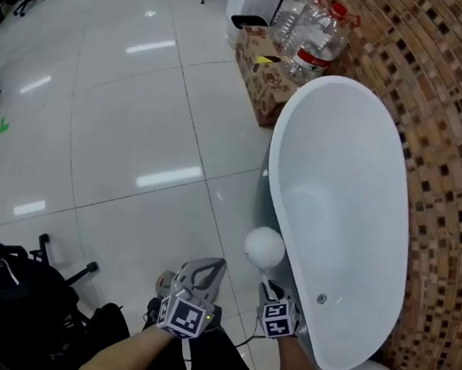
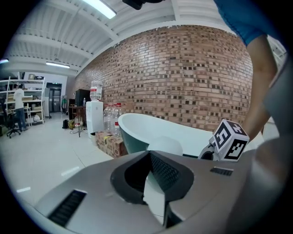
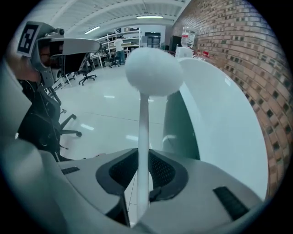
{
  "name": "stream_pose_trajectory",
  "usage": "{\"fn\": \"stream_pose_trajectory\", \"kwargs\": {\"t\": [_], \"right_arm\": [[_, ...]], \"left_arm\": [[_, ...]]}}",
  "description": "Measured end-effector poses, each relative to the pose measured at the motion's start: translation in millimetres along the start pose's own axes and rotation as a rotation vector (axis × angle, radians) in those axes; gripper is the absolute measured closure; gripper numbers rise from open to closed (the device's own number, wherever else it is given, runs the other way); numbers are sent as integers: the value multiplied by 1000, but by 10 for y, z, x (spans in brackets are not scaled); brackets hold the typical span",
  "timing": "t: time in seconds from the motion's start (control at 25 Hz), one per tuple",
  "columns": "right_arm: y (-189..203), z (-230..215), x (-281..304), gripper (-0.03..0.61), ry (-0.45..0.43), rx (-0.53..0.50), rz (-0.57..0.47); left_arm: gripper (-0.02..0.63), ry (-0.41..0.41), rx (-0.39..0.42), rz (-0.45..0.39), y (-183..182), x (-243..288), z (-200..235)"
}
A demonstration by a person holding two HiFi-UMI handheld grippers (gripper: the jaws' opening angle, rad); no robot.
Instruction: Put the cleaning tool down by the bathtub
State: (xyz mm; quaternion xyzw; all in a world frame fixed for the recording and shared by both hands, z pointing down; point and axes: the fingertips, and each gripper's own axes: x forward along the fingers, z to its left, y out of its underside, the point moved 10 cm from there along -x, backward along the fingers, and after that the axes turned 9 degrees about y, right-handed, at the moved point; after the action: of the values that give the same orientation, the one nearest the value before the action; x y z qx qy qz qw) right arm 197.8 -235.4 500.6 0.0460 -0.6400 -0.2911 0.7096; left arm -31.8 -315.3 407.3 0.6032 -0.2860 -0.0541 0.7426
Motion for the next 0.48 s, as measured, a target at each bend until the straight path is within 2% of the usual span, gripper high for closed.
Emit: {"fn": "stream_pose_trajectory", "kwargs": {"t": [0.16, 0.32, 0.48], "right_arm": [[246, 114, 582, 486, -14, -5, 63], [475, 117, 1127, 486, -13, -28, 108], [643, 206, 1656, 486, -25, -53, 126]], "left_arm": [[617, -20, -51, 45, 544, 116, 143], [617, -19, -49, 56, 958, 403, 252], [617, -43, -65, 83, 1579, 640, 374]]}}
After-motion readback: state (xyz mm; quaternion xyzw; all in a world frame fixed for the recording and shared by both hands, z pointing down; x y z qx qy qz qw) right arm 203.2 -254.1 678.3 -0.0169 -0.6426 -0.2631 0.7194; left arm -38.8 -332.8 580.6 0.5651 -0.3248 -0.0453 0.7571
